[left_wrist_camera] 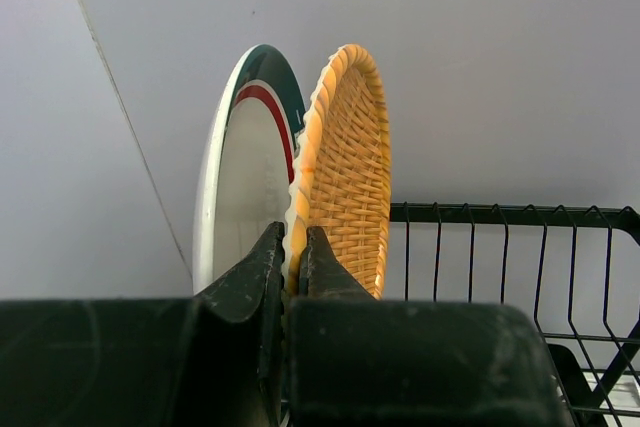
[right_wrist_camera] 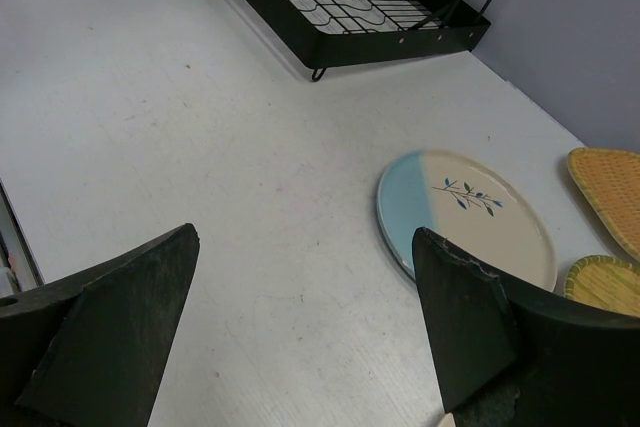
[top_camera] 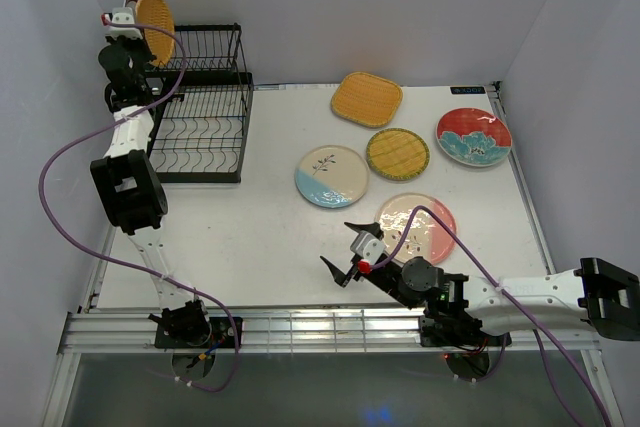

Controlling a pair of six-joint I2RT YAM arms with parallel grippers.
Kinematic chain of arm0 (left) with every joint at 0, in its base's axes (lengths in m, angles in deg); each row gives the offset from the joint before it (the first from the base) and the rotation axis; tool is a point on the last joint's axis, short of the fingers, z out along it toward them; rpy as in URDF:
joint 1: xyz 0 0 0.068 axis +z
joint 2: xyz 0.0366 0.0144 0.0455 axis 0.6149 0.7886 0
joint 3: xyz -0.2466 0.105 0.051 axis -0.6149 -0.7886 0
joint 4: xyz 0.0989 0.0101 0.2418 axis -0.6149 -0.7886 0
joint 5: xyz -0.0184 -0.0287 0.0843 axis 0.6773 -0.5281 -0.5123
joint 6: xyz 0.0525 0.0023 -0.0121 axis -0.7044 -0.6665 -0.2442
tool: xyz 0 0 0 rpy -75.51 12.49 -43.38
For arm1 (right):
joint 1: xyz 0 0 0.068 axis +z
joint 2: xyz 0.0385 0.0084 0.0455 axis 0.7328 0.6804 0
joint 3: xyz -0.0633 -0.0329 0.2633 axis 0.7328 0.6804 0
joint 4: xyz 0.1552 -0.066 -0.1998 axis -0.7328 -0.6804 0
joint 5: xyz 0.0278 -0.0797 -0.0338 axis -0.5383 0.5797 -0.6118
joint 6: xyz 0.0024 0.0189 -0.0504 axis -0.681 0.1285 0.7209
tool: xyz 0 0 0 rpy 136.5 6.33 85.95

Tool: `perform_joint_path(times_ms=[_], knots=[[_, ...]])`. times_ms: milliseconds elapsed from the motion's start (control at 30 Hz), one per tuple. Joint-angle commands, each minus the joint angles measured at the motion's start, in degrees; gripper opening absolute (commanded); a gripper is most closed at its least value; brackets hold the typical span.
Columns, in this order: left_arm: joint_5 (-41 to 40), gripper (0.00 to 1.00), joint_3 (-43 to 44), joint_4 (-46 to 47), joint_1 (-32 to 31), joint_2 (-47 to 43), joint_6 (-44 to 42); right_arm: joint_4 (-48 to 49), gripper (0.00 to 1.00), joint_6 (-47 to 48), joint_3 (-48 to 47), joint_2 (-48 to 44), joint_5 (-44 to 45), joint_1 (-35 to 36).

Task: Load the plates into the dish rack
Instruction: Insert the plate into the dish rack.

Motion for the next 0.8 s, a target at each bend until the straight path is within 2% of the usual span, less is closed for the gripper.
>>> perform_joint_path(times_ms=[0,400,767], knots=[[-0.5,0.0,0.1,3.2,0.7,-4.3,-1.5,2.1,0.92,-0.5,-2.4,-0.1,0.3,-0.2],[-5.6,0.0,1.7,3.2,-0.5,-3.2,-2.4,2.1,0.92,-0.5,-2.4,0.0,0.2,-0.2],[-7.3,0.0,13.9,-1.2,-1.7,0.7,-2.9,2.1,0.92,-0.4,-2.9,0.9,0.6,-0.2]])
